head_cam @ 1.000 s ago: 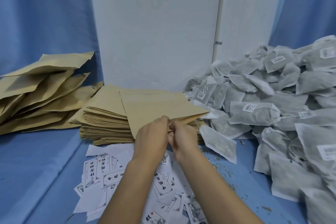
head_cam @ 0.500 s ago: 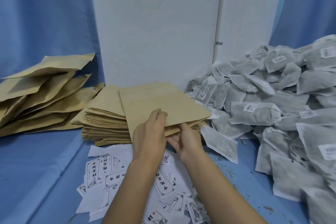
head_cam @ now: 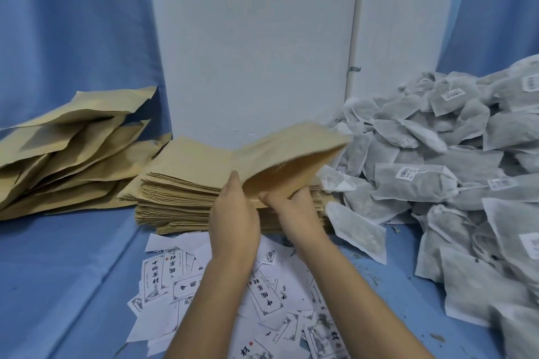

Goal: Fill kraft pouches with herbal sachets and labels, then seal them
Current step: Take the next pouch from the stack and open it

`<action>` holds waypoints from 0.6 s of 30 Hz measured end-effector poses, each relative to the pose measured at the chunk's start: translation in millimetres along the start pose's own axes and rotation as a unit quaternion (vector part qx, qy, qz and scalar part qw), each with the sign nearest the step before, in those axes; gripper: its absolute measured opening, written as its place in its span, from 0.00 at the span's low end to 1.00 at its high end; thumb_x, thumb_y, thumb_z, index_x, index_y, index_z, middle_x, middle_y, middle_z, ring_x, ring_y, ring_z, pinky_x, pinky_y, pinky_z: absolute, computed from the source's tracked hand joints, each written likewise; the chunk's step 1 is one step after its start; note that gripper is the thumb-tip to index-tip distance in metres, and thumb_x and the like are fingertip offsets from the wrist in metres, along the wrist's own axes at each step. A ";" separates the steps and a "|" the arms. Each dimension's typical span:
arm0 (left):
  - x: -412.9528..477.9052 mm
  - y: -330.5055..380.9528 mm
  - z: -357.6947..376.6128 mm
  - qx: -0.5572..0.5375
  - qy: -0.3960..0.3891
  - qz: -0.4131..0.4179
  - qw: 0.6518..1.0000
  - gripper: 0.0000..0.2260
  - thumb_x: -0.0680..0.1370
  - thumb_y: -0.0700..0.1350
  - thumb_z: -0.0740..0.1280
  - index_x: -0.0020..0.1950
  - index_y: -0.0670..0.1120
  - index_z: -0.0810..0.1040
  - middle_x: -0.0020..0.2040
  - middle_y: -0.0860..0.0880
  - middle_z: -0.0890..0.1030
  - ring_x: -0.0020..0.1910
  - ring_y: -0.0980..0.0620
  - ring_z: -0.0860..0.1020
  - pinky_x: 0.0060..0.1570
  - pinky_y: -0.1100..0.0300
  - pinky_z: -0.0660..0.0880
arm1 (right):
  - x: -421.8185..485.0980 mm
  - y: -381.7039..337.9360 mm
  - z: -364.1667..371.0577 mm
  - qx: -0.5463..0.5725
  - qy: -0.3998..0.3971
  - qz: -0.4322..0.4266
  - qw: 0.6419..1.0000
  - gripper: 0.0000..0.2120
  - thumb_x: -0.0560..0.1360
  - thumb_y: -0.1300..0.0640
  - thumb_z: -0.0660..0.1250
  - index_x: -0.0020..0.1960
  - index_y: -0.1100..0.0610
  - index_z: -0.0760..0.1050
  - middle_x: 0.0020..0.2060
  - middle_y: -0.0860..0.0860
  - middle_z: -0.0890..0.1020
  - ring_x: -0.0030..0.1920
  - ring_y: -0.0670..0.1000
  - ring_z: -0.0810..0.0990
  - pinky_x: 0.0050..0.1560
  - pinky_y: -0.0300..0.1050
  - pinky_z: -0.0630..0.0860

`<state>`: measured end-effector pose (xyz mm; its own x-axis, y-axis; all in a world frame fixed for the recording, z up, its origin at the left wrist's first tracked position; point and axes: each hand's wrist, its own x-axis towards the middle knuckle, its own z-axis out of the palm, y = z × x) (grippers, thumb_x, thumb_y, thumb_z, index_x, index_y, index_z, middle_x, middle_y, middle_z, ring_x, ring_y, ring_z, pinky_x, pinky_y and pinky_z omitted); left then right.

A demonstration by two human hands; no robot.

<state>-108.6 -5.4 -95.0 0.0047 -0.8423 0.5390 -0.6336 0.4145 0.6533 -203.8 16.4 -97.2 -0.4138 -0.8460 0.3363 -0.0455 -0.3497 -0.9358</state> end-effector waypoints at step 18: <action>12.1 -6.9 -5.0 -0.420 -0.027 -0.331 0.844 0.14 0.76 0.29 0.53 0.52 0.41 0.75 0.48 0.43 0.76 0.43 0.44 0.72 0.41 0.49 0.79 | -10.8 -4.9 -0.8 -0.391 0.083 -0.214 0.891 0.32 0.69 0.75 0.55 0.66 0.52 0.76 0.71 0.50 0.70 0.71 0.48 0.68 0.64 0.35 0.62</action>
<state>-100.4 -16.7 -90.4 0.0924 -0.9904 -0.1026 0.2670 -0.0746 0.9608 -199.9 27.6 -96.3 -0.3330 -0.6081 0.7206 -0.8245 -0.1831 -0.5355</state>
